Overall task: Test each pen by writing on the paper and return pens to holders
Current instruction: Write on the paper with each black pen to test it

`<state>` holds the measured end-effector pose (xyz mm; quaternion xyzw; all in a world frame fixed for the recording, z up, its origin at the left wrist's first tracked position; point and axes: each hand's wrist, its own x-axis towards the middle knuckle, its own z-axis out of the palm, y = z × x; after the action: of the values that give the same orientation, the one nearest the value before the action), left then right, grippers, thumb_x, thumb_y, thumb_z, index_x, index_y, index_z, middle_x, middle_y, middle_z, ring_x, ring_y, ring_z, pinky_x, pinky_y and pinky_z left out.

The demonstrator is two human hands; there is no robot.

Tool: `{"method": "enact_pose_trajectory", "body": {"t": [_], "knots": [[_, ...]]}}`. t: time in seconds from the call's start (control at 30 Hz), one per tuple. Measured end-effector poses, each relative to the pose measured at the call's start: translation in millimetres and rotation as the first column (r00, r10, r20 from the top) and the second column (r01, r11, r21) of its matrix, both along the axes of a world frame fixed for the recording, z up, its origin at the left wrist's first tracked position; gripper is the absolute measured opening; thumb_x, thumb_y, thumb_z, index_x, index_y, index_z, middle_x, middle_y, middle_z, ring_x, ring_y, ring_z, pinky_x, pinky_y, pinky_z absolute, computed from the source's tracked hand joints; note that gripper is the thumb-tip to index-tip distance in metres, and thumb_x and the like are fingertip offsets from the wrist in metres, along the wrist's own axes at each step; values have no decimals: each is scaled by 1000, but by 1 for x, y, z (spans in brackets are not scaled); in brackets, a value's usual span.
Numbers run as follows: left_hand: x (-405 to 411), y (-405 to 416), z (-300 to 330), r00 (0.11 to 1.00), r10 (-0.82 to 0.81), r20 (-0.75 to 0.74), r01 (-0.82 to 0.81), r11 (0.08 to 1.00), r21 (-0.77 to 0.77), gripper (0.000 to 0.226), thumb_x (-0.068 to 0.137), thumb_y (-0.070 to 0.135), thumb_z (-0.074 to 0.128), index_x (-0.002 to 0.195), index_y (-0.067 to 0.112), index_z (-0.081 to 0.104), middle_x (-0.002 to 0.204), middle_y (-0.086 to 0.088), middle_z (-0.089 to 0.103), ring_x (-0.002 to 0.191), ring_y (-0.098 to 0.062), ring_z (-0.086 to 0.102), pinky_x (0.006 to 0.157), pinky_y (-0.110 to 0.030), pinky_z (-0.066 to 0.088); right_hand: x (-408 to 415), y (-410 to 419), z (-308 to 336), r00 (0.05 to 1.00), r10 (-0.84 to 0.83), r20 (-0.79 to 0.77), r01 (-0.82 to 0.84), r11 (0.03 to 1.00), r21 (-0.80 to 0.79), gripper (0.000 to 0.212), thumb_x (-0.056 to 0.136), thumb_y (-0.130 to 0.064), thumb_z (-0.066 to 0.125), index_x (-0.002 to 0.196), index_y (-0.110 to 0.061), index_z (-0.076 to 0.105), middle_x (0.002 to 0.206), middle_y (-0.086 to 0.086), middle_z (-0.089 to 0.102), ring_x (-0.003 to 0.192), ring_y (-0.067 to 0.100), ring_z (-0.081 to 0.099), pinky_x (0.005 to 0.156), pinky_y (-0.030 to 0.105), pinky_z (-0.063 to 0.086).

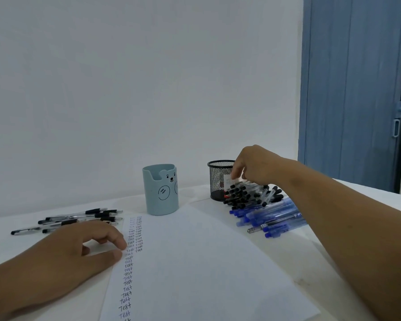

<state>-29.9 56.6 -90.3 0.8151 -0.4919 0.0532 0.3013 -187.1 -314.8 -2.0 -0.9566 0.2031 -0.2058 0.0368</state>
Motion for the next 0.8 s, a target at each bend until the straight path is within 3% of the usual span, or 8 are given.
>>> {"method": "enact_pose_trajectory", "body": {"t": [0.1,0.17,0.23,0.37,0.5,0.6,0.7,0.8], "knots": [[-3,0,2,1000,0,-2,0,1000,-10,31,85,30,75,95,59,69,108,37,65,106,12,55,80,-11,44,4,15,6,997,34,65,-29,997,-73,46,82,10,52,94,-25,80,94,-7,75,87,12,69,76,31,59],[-4,0,4,1000,12,-8,-12,1000,1,30,85,35,74,97,61,67,109,37,64,105,13,55,86,-19,48,9,36,7,991,91,101,-80,990,-113,41,84,6,55,93,-26,79,98,-8,75,91,11,69,85,36,59],[-9,-1,7,999,26,-23,-26,1000,-10,28,85,37,73,97,62,66,107,41,60,96,15,57,85,-20,49,14,64,4,973,186,134,-169,977,-127,38,86,2,54,95,-26,78,102,-10,74,92,9,66,86,35,57],[-14,-4,13,994,81,-76,-87,992,-90,22,86,31,74,90,52,71,95,40,61,75,12,61,68,-10,43,29,124,-19,903,403,147,-382,912,-153,30,90,-13,54,106,-30,74,104,-15,70,79,2,51,78,27,48],[5,3,12,983,183,-8,-182,974,-137,17,87,28,75,86,45,73,98,32,67,94,13,58,78,-13,42,44,161,-49,825,558,93,-541,827,-153,23,95,-26,56,112,-32,70,105,-19,68,69,-14,44,78,24,45],[30,13,9,966,249,65,-242,965,-102,21,90,23,70,95,43,67,109,25,65,108,6,53,85,-8,37,50,173,-65,799,601,16,-591,789,-169,21,97,-32,55,114,-33,67,111,-18,66,79,-5,44,74,13,35],[50,27,6,945,314,96,-319,946,48,30,94,23,64,108,48,56,126,19,59,120,-7,51,103,-26,41,52,177,-73,777,629,-15,-621,764,-175,20,98,-33,53,110,-30,68,108,-16,67,88,-3,46,78,14,38],[55,35,6,935,351,55,-354,931,91,27,95,24,60,105,49,56,123,17,56,123,-10,51,111,-39,38,55,178,-75,769,639,-10,-632,759,-156,17,98,-33,54,105,-29,69,102,-17,67,90,-2,50,80,15,41]]}}
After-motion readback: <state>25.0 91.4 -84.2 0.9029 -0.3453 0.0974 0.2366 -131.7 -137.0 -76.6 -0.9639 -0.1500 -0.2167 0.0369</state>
